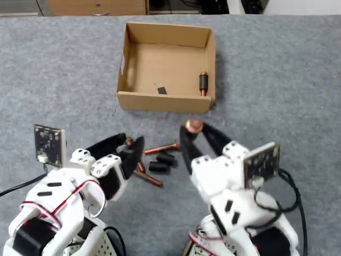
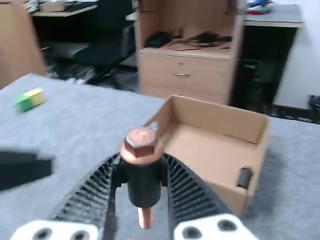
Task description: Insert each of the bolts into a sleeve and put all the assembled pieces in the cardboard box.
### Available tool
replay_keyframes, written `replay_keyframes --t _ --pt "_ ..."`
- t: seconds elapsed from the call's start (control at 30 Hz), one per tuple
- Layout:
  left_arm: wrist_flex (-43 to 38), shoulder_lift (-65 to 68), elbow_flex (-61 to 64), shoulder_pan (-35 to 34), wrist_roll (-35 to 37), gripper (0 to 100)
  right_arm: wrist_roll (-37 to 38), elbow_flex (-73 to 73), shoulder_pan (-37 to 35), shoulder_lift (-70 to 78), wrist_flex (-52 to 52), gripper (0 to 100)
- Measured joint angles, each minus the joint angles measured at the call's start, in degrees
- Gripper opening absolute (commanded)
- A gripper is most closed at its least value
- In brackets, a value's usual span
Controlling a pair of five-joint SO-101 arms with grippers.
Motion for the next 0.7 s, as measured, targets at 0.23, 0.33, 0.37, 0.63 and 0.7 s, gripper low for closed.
replay_keyframes --t 0.23,0.33,0.37,0.63,0.7 --pt "2.6 0.0 10.5 -3.7 -0.2 2 0.0 -8.2 4.4 18.3 -9.1 0.2" --pt "2.6 0.1 14.2 -5.5 -0.4 2 -1.0 -14.8 6.6 28.0 -9.8 0.2" --pt "2.6 0.1 14.9 -6.0 -0.4 2 -1.4 -17.2 7.5 31.3 -9.8 0.2" --pt "-0.1 0.2 23.4 -8.7 -0.4 2 -2.1 -39.4 12.6 58.3 -5.9 0.2" --pt "-2.0 0.2 26.1 -10.0 -0.4 2 -2.1 -44.9 13.4 65.0 -4.1 0.2"
